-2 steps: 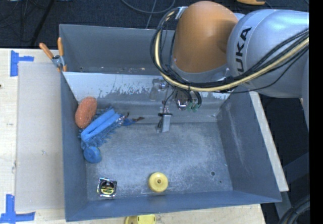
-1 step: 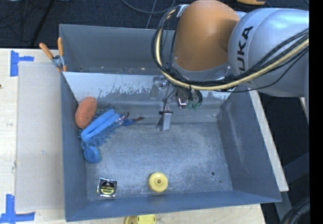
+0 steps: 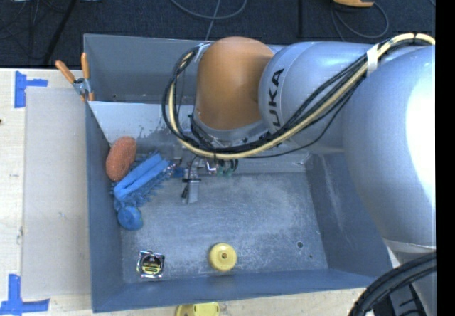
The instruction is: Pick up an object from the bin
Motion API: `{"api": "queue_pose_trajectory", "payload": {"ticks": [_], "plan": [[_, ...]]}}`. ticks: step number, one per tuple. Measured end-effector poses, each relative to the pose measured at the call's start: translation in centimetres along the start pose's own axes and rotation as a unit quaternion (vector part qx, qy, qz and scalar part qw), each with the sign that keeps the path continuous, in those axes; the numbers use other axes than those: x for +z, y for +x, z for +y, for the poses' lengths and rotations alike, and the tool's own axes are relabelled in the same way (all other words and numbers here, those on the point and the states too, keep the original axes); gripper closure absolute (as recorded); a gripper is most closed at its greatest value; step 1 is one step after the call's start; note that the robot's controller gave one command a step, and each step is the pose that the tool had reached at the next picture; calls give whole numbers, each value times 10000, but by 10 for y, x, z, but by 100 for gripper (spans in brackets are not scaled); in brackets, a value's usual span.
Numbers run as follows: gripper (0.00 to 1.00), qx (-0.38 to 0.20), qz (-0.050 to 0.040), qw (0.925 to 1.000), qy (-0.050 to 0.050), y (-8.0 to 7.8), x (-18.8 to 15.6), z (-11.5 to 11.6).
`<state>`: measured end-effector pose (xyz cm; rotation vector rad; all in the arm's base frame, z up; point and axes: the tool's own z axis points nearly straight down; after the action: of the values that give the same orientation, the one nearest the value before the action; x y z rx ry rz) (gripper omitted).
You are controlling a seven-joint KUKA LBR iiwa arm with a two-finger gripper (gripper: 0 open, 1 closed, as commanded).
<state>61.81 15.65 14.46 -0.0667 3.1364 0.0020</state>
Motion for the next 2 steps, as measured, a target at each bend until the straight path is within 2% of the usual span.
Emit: {"api": "queue_pose_trajectory", "payload": {"ticks": [1, 2], "plan": [[0, 202, 41, 9998, 4, 0, 11, -8], [0, -1089, 10, 9941, 3, -2, 14, 42]]}}
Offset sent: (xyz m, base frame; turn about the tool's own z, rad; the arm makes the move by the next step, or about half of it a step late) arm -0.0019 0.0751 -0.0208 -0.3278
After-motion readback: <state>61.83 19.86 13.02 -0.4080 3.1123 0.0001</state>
